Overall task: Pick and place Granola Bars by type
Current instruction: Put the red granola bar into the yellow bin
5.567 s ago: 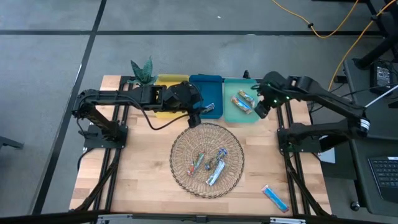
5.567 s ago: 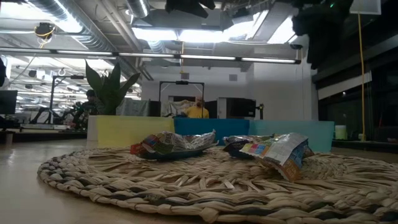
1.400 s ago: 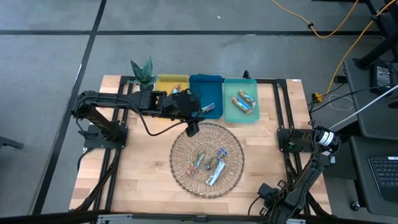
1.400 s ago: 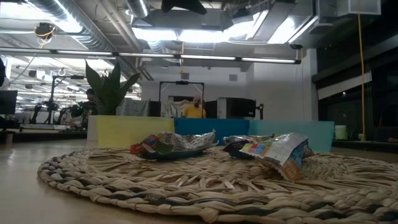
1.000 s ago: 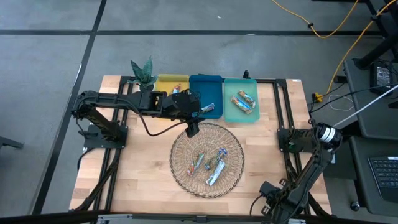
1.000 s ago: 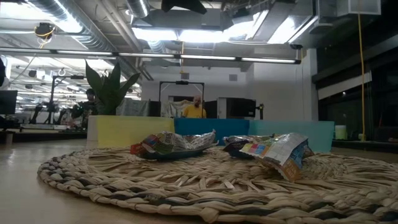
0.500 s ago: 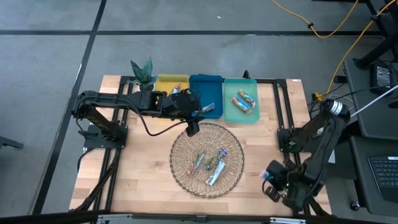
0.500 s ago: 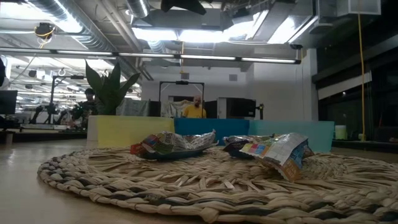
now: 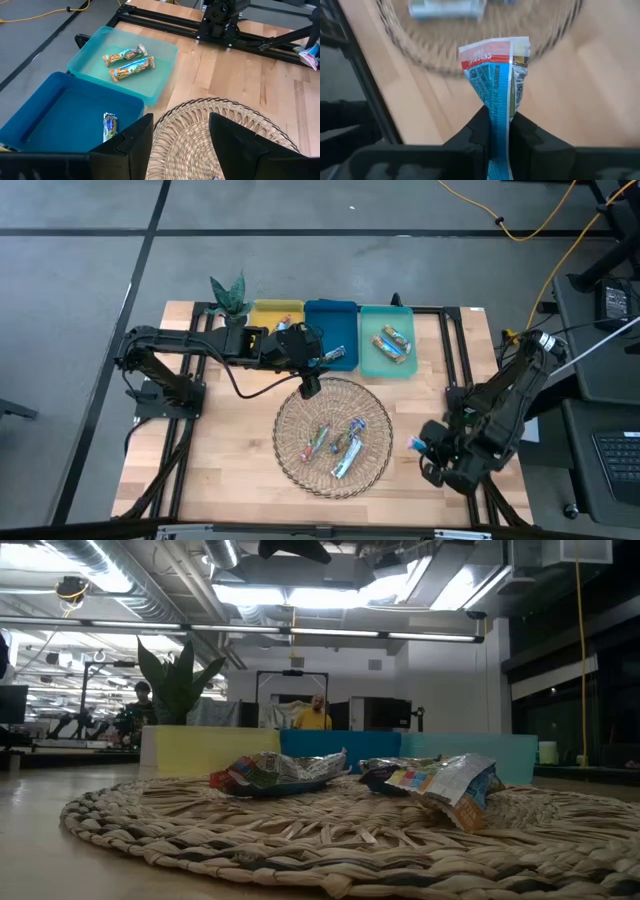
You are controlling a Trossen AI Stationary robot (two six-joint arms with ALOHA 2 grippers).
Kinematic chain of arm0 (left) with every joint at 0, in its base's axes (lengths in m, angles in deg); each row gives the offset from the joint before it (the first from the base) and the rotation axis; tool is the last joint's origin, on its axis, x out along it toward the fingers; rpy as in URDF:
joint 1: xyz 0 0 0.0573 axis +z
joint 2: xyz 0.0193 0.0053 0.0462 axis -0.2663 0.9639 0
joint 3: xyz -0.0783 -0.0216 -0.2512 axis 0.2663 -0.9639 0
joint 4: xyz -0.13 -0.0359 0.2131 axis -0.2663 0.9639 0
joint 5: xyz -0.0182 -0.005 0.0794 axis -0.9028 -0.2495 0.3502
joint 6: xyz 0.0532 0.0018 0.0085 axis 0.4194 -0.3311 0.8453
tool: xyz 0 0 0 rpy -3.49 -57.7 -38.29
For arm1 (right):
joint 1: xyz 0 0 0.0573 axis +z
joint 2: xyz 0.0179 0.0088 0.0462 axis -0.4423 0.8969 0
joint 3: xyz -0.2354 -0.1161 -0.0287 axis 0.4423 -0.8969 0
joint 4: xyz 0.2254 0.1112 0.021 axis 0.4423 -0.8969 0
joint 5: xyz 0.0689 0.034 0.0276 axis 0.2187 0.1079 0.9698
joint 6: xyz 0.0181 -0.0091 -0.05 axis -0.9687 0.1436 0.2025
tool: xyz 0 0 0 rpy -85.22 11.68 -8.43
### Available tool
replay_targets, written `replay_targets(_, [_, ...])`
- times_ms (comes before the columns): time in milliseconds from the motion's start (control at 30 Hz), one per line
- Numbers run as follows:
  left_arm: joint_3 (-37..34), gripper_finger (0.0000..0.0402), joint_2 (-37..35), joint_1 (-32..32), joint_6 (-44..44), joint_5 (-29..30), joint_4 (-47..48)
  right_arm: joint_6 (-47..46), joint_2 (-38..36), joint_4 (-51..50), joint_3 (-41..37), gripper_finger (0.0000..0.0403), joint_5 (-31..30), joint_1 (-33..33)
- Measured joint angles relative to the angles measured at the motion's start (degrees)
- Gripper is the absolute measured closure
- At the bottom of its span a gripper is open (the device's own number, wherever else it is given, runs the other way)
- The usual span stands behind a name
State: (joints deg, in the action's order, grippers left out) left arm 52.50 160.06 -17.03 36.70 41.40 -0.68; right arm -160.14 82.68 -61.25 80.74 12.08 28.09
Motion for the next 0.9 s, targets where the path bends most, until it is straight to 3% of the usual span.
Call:
replay_targets(200, [0.0, 0.0217, 0.0, 0.0, -0.09, 1.07, 0.0, 15.69, -3.7, 0.23, 2.71, 0.0354, -5.23, -9.21])
replay_targets(367, [0.0, 0.0217, -0.02, 0.0, -0.04, 1.16, 0.0, 30.02, -5.79, 1.82, 5.58, 0.0354, -5.79, -18.21])
replay_targets(700, [0.0, 0.0217, -0.02, 0.2, 0.81, 1.09, -0.02, 53.47, -7.24, 15.01, 8.82, 0.0354, -5.57, -33.77])
replay_targets(900, [0.0, 0.0217, -0.02, 0.24, 5.4, 1.04, -1.65, 62.97, -7.26, 24.02, 8.82, 0.0354, -0.15, -41.95])
